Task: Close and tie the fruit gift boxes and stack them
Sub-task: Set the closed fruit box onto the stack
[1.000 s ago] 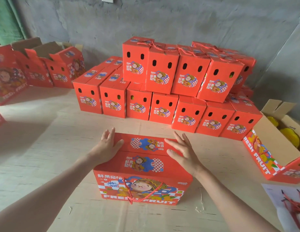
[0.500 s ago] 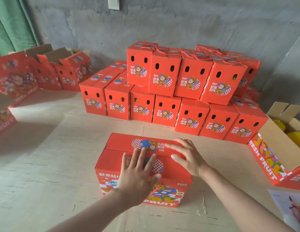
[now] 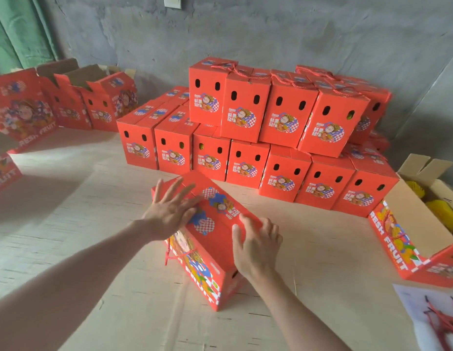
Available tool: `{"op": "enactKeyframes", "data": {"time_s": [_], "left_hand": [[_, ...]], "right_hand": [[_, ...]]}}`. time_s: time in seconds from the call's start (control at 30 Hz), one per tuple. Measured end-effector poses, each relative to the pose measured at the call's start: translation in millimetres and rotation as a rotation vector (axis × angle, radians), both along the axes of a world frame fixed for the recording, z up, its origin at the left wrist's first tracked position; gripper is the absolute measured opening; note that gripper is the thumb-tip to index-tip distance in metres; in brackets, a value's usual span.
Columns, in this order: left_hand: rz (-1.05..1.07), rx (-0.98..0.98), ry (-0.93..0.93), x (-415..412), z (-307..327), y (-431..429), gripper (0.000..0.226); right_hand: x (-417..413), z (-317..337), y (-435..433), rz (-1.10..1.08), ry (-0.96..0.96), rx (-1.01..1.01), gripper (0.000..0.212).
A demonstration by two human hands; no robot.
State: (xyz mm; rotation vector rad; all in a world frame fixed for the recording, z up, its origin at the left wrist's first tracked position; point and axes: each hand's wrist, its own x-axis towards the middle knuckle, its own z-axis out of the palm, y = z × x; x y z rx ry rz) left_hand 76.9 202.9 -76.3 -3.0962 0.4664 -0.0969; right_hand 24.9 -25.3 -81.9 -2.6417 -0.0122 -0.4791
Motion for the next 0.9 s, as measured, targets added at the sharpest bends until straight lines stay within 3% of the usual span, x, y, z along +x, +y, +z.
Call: {"op": "enactKeyframes", "data": {"time_s": [0.1,0.2,0.27,0.37,0.5,0.57,0.63,0.73,0.83,0.9], "left_hand": [[0.412,-0.139,0.087,14,-5,6,0.066],[0.821,-0.698,0.139,-1,-9,-6,0.084],[0.896,-1.046,0.145,-20,-16,-19,0.084],[0.941,-1.423,0.205,-50,-25,-36,0.062],[0.876,-1.894,0.549,-73,-14,-26,0.044],[0.879,-1.944,0.584,-75,-8,-8,0.042],[0.9,-1.885,0.555,-72,-4,10,0.036],[0.89,-1.821,0.477,-63,4,26,0.015],[0.831,-1.796,0.295,-53,6,26,0.019],[0.796,-1.696,0.143,-51,4,19,0.026]], "right_hand": [[-12,2,15,0.016,-0.012,-0.083,0.049],[-24,-7,5,0.252,0.037,-0.059,0.054],[-24,-9,0,0.293,0.085,-0.048,0.057],[-22,-7,9,0.274,0.156,-0.118,0.064],[-29,1,39,0.267,0.287,-0.106,0.094],[-32,6,56,0.303,0.308,-0.066,0.102],[-34,5,65,0.352,0.304,0.054,0.091],[-32,0,56,0.187,0.354,0.607,0.066],[-21,-4,48,0.065,0.793,1.042,0.047],[-11,-6,57,0.083,0.926,1.341,0.048]]}}
